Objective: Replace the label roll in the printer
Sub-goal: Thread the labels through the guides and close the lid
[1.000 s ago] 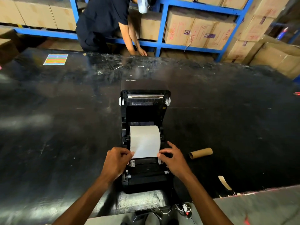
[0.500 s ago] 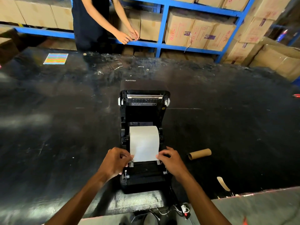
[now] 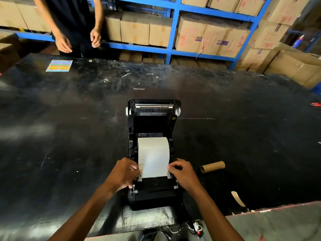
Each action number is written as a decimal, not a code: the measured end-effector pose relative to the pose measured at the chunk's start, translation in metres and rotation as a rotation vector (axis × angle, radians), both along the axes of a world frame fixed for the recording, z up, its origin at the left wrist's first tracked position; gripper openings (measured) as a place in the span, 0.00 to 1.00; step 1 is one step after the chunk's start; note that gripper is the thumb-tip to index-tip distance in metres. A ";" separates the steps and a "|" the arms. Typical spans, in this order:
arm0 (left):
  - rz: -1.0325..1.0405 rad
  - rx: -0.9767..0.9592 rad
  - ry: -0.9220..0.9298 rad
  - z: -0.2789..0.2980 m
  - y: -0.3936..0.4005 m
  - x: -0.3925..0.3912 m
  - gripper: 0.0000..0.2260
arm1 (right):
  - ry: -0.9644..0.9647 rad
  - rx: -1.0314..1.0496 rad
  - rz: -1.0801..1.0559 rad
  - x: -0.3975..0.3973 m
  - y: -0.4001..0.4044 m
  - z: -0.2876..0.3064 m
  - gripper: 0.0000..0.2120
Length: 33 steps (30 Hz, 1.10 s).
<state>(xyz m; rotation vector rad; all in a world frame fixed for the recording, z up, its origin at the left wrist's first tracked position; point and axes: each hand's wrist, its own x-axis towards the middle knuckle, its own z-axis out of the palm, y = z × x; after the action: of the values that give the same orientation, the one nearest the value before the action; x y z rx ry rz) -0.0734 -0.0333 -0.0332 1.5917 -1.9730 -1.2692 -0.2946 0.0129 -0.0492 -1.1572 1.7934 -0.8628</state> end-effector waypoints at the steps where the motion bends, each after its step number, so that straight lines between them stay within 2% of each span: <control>1: 0.010 0.015 0.010 -0.001 -0.001 0.001 0.15 | 0.009 0.005 0.011 0.000 0.001 0.000 0.08; 5: 0.030 0.044 0.028 -0.002 -0.002 0.002 0.16 | 0.117 0.031 0.044 0.000 0.002 0.000 0.10; 10: -0.016 0.026 -0.054 0.004 -0.004 -0.003 0.16 | 0.068 -0.010 -0.027 0.003 0.003 -0.002 0.05; 14: 0.054 0.077 0.037 0.003 -0.001 0.001 0.12 | 0.139 -0.027 -0.028 0.004 0.005 -0.003 0.06; 16: 0.098 0.065 0.070 0.000 0.001 0.002 0.16 | 0.165 -0.006 -0.014 0.003 0.003 -0.002 0.06; 20: 0.009 0.010 -0.012 0.002 0.000 -0.001 0.20 | 0.099 -0.028 -0.011 0.000 0.001 0.001 0.06; 27: 0.102 0.081 0.050 0.000 -0.003 0.001 0.11 | 0.184 0.030 0.036 0.001 0.002 0.006 0.08; 31: -0.005 0.066 -0.026 0.000 -0.004 0.001 0.18 | 0.126 0.041 0.017 -0.002 -0.002 0.015 0.04; 33: -0.004 0.073 -0.017 0.000 -0.004 0.001 0.17 | 0.137 0.023 0.008 -0.001 -0.002 0.015 0.04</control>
<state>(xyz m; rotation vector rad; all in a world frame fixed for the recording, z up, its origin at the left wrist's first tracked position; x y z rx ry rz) -0.0721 -0.0376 -0.0328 1.6388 -1.9613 -1.3482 -0.2957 0.0112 -0.0341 -1.2335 1.9022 -0.7726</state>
